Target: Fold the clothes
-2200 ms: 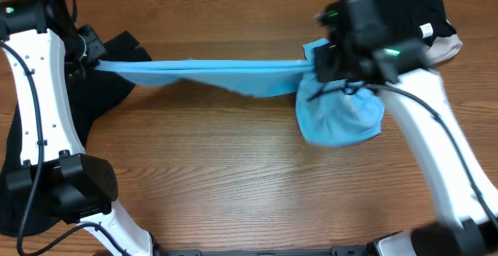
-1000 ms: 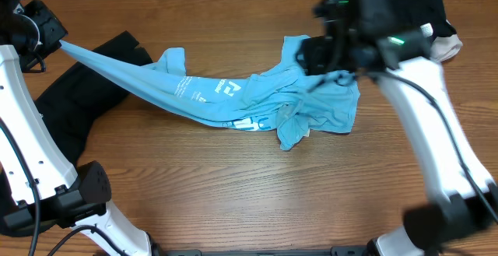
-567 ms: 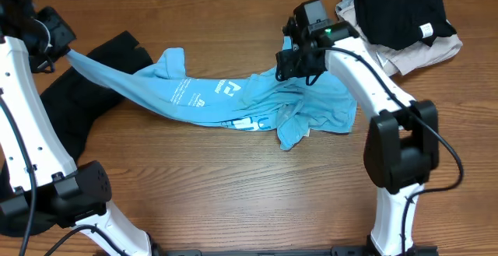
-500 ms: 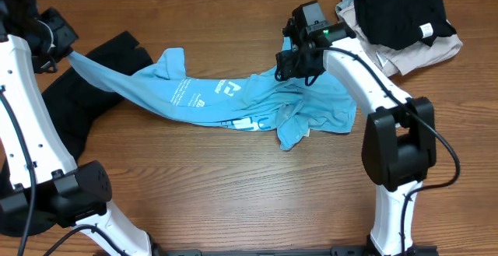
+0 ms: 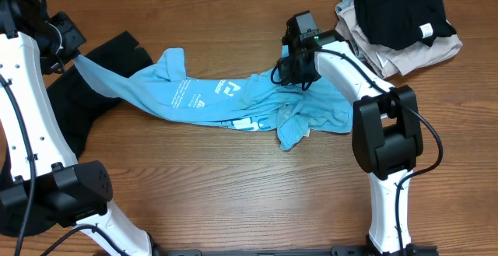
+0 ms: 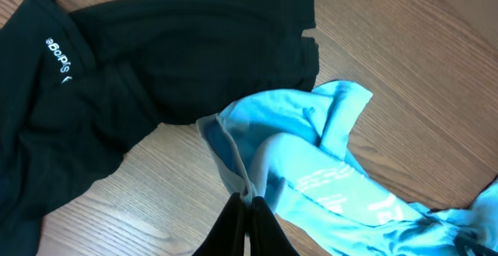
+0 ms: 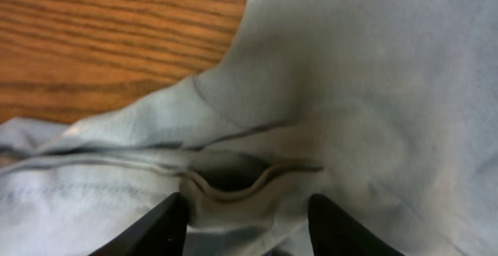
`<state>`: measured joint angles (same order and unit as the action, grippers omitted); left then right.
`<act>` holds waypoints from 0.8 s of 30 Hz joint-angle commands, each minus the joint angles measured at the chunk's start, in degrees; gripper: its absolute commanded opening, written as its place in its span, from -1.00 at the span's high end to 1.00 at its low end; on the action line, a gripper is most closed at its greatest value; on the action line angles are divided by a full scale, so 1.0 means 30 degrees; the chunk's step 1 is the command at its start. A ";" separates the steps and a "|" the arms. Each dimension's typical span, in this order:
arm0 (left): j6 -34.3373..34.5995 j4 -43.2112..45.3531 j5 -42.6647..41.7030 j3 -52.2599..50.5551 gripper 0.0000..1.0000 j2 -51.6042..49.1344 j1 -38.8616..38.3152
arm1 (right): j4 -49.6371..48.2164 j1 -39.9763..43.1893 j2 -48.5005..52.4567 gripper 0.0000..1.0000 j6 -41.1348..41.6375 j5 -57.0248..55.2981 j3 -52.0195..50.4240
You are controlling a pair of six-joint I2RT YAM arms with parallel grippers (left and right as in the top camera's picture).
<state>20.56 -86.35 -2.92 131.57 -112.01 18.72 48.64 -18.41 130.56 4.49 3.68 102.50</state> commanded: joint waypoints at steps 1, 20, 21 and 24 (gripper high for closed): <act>-0.0430 0.0277 0.0197 -0.0291 0.92 -0.0073 -0.0138 | -0.0357 0.0036 0.0364 -0.01 0.0080 -0.0299 -0.0022; -0.0430 0.0648 0.0532 -0.0007 0.92 0.0000 -0.0080 | 0.1486 0.0160 -0.1311 0.92 0.0240 -0.0372 0.2484; -0.0430 0.0583 0.0503 0.0146 0.92 0.0058 -0.0066 | 0.1887 0.0211 -0.1668 0.92 0.0240 -0.0372 0.2973; -0.0444 0.0160 0.0510 0.1005 0.92 0.0291 0.0000 | 0.3745 0.0510 -0.3140 0.92 0.0226 -0.0372 0.5136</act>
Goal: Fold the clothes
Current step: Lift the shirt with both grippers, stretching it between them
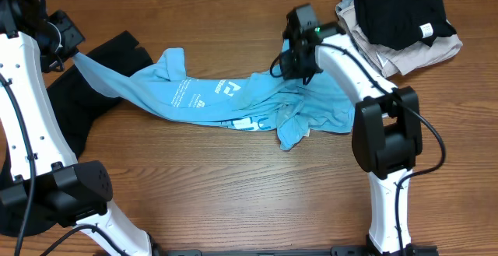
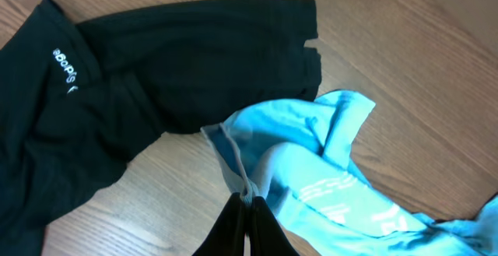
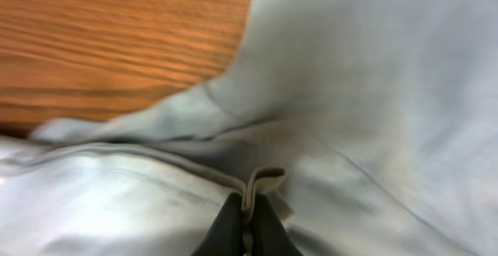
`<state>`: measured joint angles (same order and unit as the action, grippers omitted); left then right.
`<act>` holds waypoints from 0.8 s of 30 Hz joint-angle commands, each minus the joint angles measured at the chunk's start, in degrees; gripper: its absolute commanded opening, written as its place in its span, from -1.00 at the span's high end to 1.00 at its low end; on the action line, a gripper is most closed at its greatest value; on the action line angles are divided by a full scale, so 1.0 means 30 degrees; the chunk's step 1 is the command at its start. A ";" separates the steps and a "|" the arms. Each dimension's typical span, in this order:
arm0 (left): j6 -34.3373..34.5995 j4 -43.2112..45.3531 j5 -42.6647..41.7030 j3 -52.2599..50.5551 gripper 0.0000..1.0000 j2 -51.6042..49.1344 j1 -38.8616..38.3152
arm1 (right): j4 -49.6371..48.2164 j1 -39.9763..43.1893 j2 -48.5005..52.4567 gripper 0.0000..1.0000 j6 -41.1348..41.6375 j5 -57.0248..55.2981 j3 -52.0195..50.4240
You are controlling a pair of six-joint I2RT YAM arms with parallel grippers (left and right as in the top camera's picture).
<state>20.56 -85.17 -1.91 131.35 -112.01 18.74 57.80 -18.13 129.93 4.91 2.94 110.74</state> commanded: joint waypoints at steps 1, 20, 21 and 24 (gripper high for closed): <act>-0.0444 -0.0393 0.0204 0.1384 0.92 0.0386 -0.0007 | 0.1472 0.0546 -0.3439 0.92 0.0080 -0.0124 0.3242; -0.0109 -0.1683 -0.1457 0.7060 0.92 0.6834 -0.0007 | 1.0091 0.3424 -1.5846 0.92 -0.0211 -0.0102 1.1045; 0.0051 -0.1559 -0.1457 0.7060 0.92 0.7431 -0.0007 | 1.0083 0.3424 -1.6633 0.92 -0.0211 -0.0102 1.1045; 0.0080 -0.1188 -0.1530 0.7060 0.92 0.8969 -0.0007 | 0.9908 0.3424 -1.8695 0.92 -0.0211 -0.0109 1.1045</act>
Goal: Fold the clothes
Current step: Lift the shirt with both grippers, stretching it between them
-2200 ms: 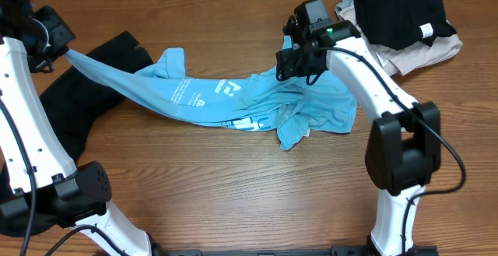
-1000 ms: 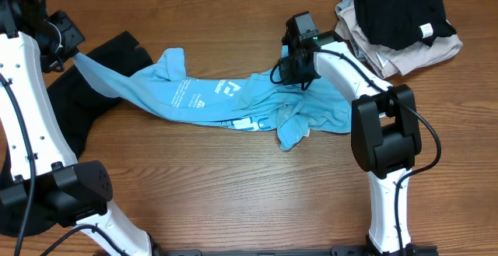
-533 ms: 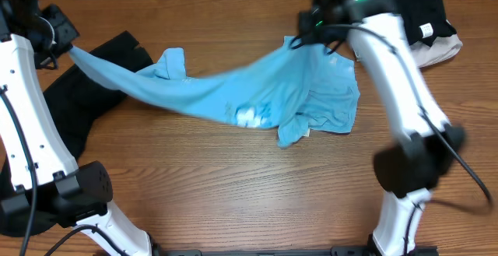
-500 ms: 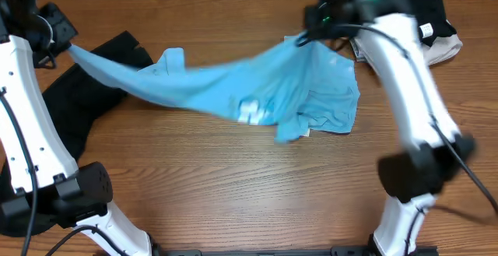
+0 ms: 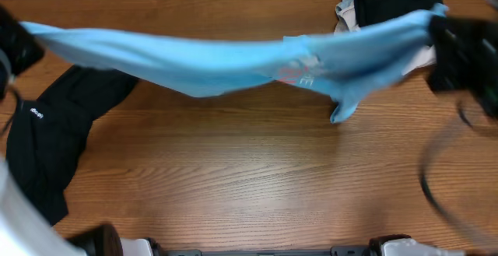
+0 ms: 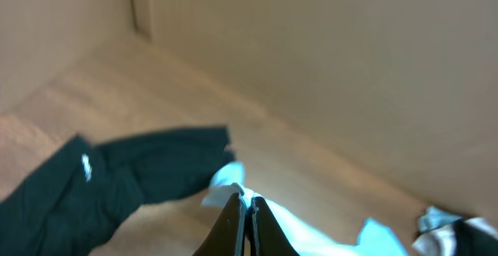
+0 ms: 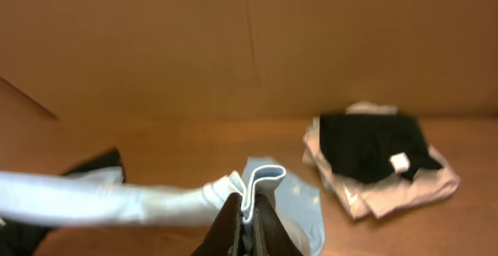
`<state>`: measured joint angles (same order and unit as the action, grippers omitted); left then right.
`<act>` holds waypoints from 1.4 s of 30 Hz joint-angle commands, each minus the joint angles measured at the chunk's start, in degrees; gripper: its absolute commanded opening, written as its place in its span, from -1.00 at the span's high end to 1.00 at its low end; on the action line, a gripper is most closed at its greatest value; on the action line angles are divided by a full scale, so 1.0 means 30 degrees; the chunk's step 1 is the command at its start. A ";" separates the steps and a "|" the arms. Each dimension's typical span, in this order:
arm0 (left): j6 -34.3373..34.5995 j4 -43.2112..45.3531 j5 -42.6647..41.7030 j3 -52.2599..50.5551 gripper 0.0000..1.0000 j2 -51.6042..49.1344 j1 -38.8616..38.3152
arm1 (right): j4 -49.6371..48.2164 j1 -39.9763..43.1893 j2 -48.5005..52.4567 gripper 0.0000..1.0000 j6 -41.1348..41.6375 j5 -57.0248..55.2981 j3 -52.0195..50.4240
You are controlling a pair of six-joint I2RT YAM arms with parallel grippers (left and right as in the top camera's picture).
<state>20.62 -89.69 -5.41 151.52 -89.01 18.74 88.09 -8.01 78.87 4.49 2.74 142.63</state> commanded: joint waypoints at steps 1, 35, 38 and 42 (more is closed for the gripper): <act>0.0058 0.0386 -0.0357 0.0335 0.92 0.1705 -0.0007 | -0.0313 0.0051 -0.2295 0.92 -0.0073 -0.0051 0.0415; 0.0576 0.8429 -0.1173 0.1013 0.92 -0.7118 -0.0007 | -1.3187 0.0233 0.7475 0.93 -0.2659 -0.1537 0.1144; 0.0707 0.9304 -0.1209 0.1727 0.92 -0.6506 -0.0007 | -1.3537 0.0634 0.7424 0.93 -0.2667 -0.1472 0.2535; 0.0692 0.9602 -0.0780 0.2346 0.92 -0.5945 0.0000 | -1.3420 0.1443 0.7410 0.93 -0.2659 0.0036 0.3672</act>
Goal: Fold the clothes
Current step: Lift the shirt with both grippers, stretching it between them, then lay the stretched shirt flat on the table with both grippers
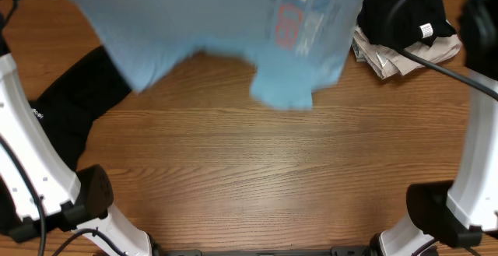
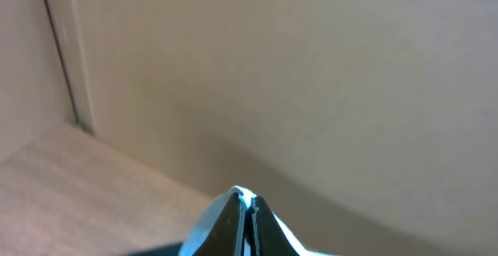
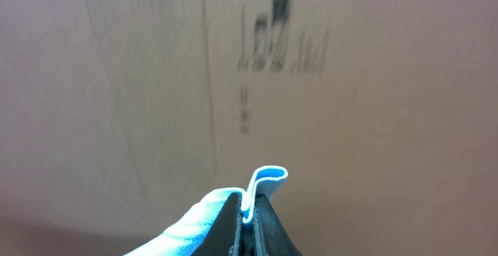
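Observation:
The light blue T-shirt [image 1: 226, 22] hangs spread high above the table, close under the overhead camera, filling the top of that view; its print faces the camera and a loose part droops at the middle. My left gripper [image 2: 246, 201] is shut on one edge of the blue cloth. A folded edge of the shirt [image 3: 264, 182] is pinched in my right gripper [image 3: 247, 209], also shut. Both wrist cameras face a brown cardboard wall. Neither gripper itself shows in the overhead view.
A black garment [image 1: 66, 104] lies crumpled at the table's left edge. At the back right sits a pile with a black garment [image 1: 401, 15] on beige clothes [image 1: 389, 57]. Bare wooden table [image 1: 257, 178] stretches in front.
Both grippers have risen further with the shirt. It was stretched as a narrow band across the table; now it hangs broad and high, covering the top of the overhead view.
The shirt lay bunched on the table, my left gripper shut on its left end and my right gripper open over its right part. My right gripper then shut on a fold. After that both held it stretched in the air, and now higher, spread out.

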`<state>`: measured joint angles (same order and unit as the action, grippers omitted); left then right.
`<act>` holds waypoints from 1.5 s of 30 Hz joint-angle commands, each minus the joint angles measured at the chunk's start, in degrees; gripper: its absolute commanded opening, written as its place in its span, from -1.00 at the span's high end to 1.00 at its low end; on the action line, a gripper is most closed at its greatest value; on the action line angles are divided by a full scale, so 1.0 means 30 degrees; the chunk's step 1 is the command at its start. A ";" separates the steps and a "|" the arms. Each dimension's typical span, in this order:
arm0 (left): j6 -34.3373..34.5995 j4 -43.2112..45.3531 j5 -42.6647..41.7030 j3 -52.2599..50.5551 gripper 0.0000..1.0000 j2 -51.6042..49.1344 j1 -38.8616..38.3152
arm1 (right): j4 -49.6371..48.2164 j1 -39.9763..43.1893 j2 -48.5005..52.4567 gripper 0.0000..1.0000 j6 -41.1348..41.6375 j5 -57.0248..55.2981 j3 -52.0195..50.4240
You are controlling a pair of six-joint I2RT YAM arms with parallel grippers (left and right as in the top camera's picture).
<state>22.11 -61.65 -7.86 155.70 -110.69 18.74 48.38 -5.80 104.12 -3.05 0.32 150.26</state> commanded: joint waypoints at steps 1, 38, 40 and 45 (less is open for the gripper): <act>0.0182 0.0226 0.0262 0.0962 0.92 0.1428 0.0000 | -0.0109 0.0998 -0.1005 0.93 -0.0138 0.1224 0.1122; -0.1727 -1.1715 0.1843 -0.8182 0.92 0.7650 -0.0124 | 1.6225 0.0481 -0.4138 0.92 0.1523 0.4670 -0.5807; -0.1727 -1.1715 0.1836 -1.0440 0.92 0.8480 -0.0124 | 1.6225 0.0306 -0.5340 0.92 0.1530 0.4415 -0.8378; -0.1348 -1.1708 0.1836 -1.5759 0.92 1.0433 -0.0131 | 1.5693 0.0313 -0.8269 0.92 0.1625 0.4422 -1.4484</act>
<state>17.82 -96.66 -3.40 115.61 -80.84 18.72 96.36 -4.75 82.85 1.37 13.52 114.45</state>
